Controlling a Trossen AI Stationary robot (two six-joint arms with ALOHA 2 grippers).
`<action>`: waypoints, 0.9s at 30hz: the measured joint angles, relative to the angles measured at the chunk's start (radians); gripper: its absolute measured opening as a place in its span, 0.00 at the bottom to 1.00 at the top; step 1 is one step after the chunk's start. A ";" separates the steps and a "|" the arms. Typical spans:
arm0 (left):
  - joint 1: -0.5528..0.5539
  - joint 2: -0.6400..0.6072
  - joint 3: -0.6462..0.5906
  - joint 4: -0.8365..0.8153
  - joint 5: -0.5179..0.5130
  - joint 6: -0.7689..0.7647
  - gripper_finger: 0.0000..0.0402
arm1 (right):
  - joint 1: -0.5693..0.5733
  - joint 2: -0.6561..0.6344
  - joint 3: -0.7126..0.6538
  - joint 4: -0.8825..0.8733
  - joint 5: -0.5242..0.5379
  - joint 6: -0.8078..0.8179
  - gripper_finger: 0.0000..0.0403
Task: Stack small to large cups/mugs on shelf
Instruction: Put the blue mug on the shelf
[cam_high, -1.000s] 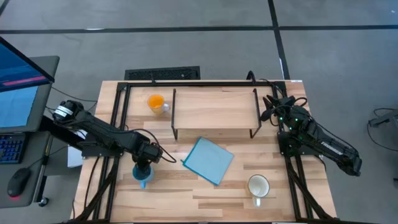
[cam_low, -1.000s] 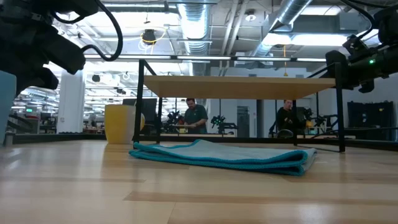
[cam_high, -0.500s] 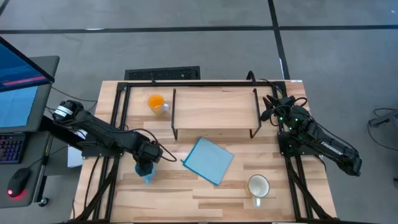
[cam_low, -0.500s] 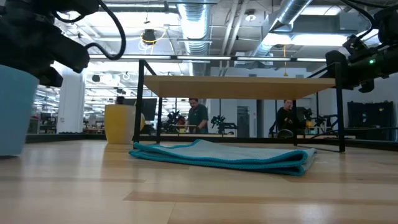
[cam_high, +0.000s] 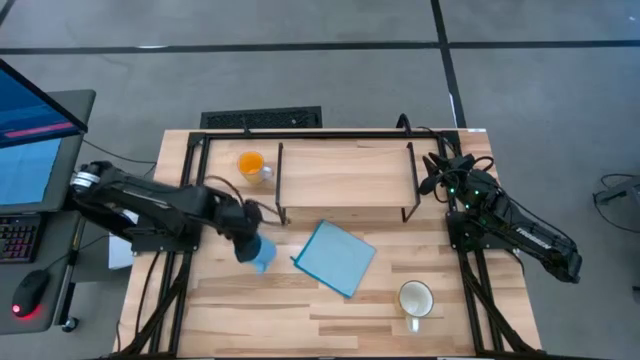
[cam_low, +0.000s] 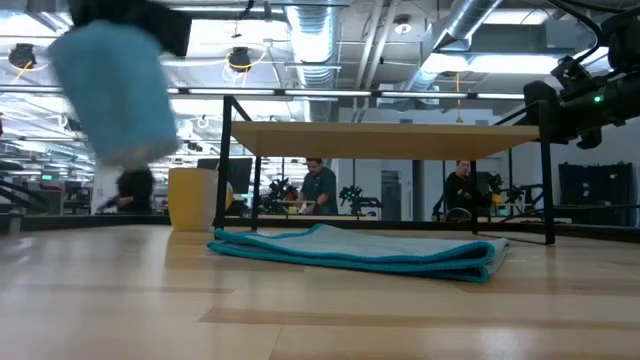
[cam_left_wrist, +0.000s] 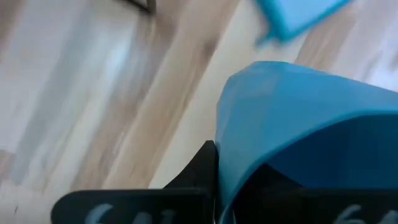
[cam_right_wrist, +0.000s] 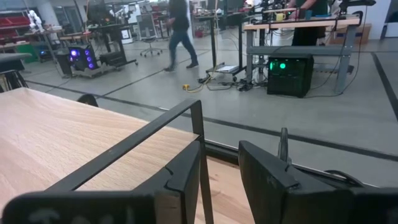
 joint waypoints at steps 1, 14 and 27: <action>0.015 -0.024 0.018 -0.002 -0.010 0.000 0.01 | 0.000 0.000 0.000 0.000 0.000 0.000 0.33; 0.326 -0.017 0.504 0.001 -0.096 0.409 0.01 | 0.000 0.000 0.000 0.000 0.000 0.000 0.33; 0.561 0.451 1.160 -0.472 0.026 0.738 0.01 | 0.000 0.000 0.000 0.000 0.000 0.000 0.33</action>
